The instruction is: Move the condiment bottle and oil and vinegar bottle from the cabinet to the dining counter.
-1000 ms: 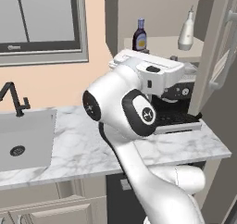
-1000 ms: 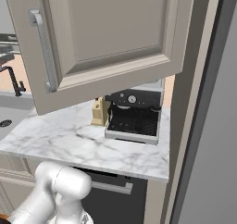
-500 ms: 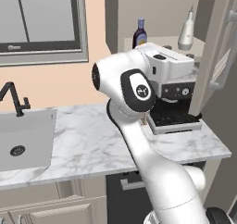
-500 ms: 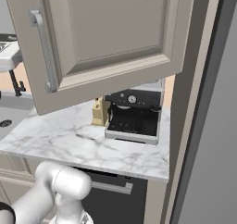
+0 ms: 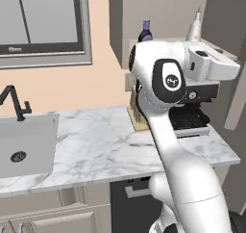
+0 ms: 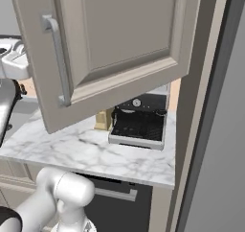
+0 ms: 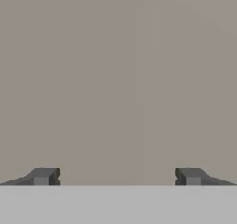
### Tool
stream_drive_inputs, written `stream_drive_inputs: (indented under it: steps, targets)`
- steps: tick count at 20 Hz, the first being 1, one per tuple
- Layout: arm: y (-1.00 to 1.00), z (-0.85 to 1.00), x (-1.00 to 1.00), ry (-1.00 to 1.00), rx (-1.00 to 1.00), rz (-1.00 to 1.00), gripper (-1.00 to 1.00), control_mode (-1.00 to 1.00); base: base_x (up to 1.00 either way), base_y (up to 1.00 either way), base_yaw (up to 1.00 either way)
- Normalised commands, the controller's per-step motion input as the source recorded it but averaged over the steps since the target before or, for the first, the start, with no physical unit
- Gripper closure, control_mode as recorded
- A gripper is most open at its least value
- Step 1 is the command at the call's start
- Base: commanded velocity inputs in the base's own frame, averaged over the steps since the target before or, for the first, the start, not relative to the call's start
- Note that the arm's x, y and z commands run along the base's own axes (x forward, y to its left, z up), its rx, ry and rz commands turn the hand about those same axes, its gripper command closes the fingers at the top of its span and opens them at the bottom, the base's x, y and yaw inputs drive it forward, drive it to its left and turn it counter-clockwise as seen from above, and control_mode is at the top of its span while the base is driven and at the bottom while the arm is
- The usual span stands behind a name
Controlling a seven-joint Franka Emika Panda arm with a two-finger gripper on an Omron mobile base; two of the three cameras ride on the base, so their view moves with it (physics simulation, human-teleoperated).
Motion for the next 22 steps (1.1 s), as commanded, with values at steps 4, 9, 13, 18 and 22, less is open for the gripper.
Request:
stream_drive_inputs:
  steps: [4,9,13,18,22]
  targets:
    - [-1.0,0.0,-1.0,-0.03,0.11,-0.24,-1.0,-1.0,0.0,0.0,0.0]
    - [-1.0,-0.02,-0.8,0.0,0.13,-0.12,-1.0,-1.0,0.0,0.0,0.0]
    - [-1.0,-0.02,-0.29,0.0,0.13,-0.01,-1.0,-1.0,0.0,0.0,0.0]
    - [-0.98,-0.04,0.0,0.0,0.16,0.0,-1.0,-1.0,0.0,0.0,0.0]
    - [-0.21,-0.02,-0.2,0.0,0.07,0.05,-1.0,-1.0,0.0,0.0,0.0]
